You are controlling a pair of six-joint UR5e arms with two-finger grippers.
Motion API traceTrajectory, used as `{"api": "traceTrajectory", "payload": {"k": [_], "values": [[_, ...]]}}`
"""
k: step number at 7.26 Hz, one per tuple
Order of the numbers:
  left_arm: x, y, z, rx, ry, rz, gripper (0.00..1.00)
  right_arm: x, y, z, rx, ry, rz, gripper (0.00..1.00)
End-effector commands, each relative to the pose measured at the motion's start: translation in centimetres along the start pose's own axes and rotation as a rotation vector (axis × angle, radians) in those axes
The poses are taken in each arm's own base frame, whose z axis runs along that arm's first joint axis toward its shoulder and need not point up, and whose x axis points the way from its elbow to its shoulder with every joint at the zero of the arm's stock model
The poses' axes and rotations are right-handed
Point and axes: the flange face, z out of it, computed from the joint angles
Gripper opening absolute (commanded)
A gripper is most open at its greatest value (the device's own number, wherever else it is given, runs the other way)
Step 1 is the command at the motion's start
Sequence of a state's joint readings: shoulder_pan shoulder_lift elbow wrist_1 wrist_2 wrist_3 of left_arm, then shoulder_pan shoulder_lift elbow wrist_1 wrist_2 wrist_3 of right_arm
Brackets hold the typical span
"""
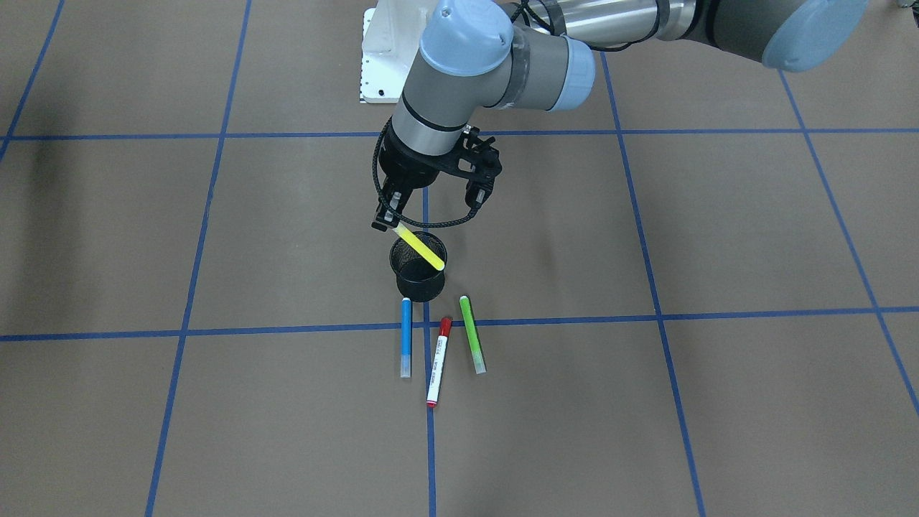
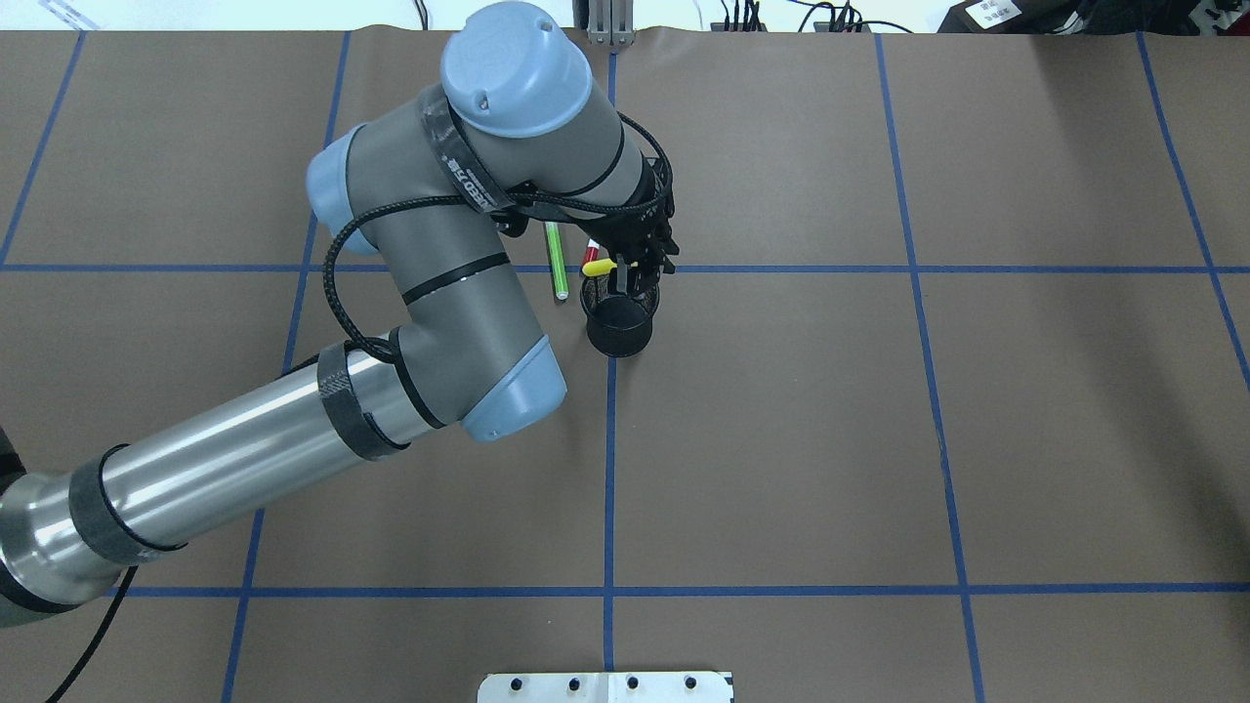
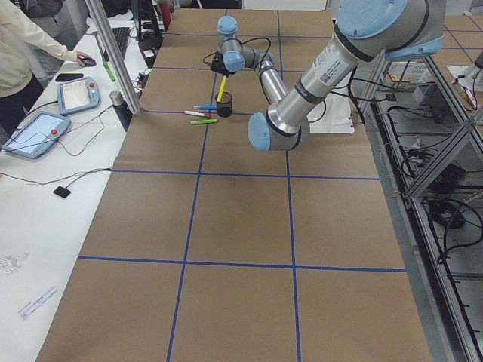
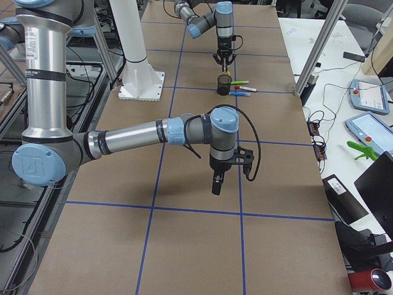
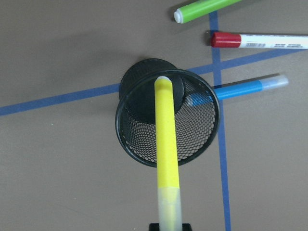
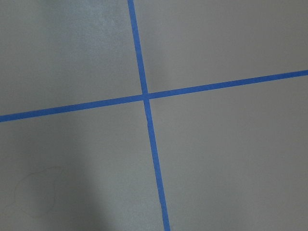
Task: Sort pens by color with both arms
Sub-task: 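Lift the yellow highlighter out of the cup with the left gripper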
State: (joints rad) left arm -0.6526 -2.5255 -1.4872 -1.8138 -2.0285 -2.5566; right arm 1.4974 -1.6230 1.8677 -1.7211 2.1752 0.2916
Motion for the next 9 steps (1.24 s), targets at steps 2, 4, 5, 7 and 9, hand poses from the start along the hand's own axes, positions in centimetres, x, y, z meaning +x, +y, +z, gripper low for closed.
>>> {"api": "traceTrajectory", "payload": {"k": [2,4,5,7,9], "values": [[1.1,-0.7,-3.7,0.044,0.033,0.318,0.00,0.2,0.0,-0.1,0.002,-0.002,0.007,1.00],[0.8,-3.1,-3.5,0.140,0.084,0.634,0.00,0.3,0.0,-0.2,0.002,-0.001,0.009,1.00],[0.4,-4.3,-3.1,0.156,0.070,0.779,0.00,0.3,0.0,-0.2,0.002,-0.001,0.009,1.00],[-0.5,-7.9,-1.2,0.226,0.103,0.944,0.00,0.4,0.0,-0.2,0.004,-0.002,0.011,1.00],[-2.0,-11.7,1.3,0.291,0.067,0.994,0.00,0.6,-0.1,0.0,-0.001,0.001,0.015,1.00]]}}
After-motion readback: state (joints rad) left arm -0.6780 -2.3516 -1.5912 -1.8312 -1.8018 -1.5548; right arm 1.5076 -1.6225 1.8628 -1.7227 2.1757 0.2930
